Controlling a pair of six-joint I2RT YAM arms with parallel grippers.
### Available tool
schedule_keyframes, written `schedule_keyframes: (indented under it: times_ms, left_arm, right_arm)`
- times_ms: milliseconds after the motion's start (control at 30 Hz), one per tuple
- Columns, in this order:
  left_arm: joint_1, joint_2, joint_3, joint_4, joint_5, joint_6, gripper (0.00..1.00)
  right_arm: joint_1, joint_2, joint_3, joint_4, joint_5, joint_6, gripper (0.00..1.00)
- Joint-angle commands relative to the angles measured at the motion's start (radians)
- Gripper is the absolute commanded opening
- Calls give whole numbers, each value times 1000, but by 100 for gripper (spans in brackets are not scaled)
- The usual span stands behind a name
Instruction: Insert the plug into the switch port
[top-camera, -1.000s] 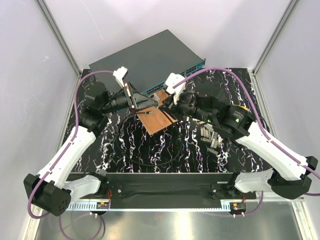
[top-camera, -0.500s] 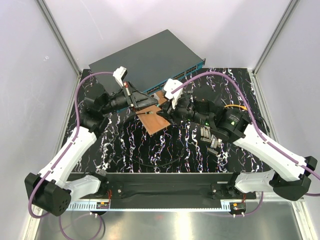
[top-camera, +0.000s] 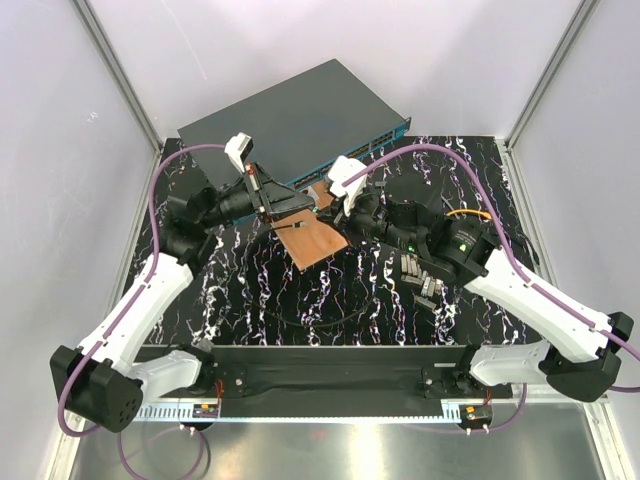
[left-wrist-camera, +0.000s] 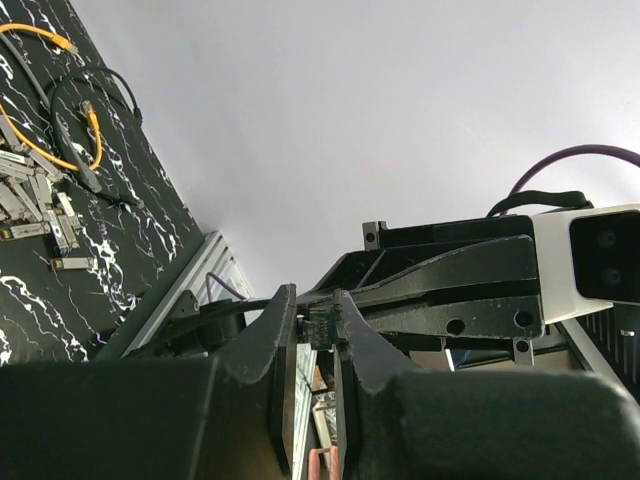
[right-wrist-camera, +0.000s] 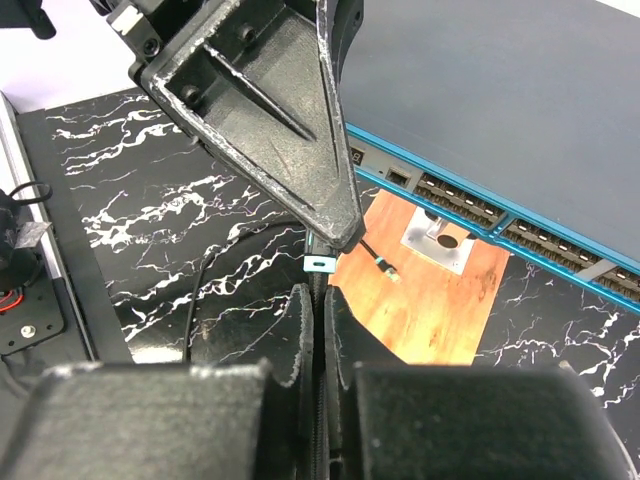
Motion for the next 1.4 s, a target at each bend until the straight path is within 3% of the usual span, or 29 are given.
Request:
schedule_keyframes:
  times_ms: [0, 33, 67, 100, 300, 433, 567, 667, 900, 1367]
  left_arm:
    - [2, -20, -3, 36, 19, 8, 27]
    - [7, -19, 4, 19, 19, 19, 35]
    - [11, -17, 13, 5, 21, 48, 50]
    - [34, -16, 48, -18, 22, 75, 55]
    - [184, -8, 301, -378, -99, 440, 69]
    - [211, -7, 499, -625, -339, 705, 69]
    - [212, -19, 515, -723, -636, 913, 61]
    - [212, -49, 446, -739, -709, 970, 58]
    - [212, -83, 346, -710, -712, 973, 58]
    - [212, -37, 344, -762, -716, 944, 56]
  right_arm:
    - [8, -10, 34, 54, 12, 4, 0]
    - [8, -7, 39, 51, 16, 18, 0]
    - [8, -6, 37, 48, 23, 27, 0]
    - [8, -6, 37, 31, 21, 33, 0]
    - [8, 35, 51, -104, 62, 145, 0]
    - [8, 89, 59, -124, 44, 187, 0]
    - [8, 155, 109, -133, 93, 230, 0]
    - [6, 195, 139, -113, 160, 290, 0]
    - [6, 265, 155, -67, 228, 371, 0]
    - [-15, 353, 240, -81, 300, 414, 0]
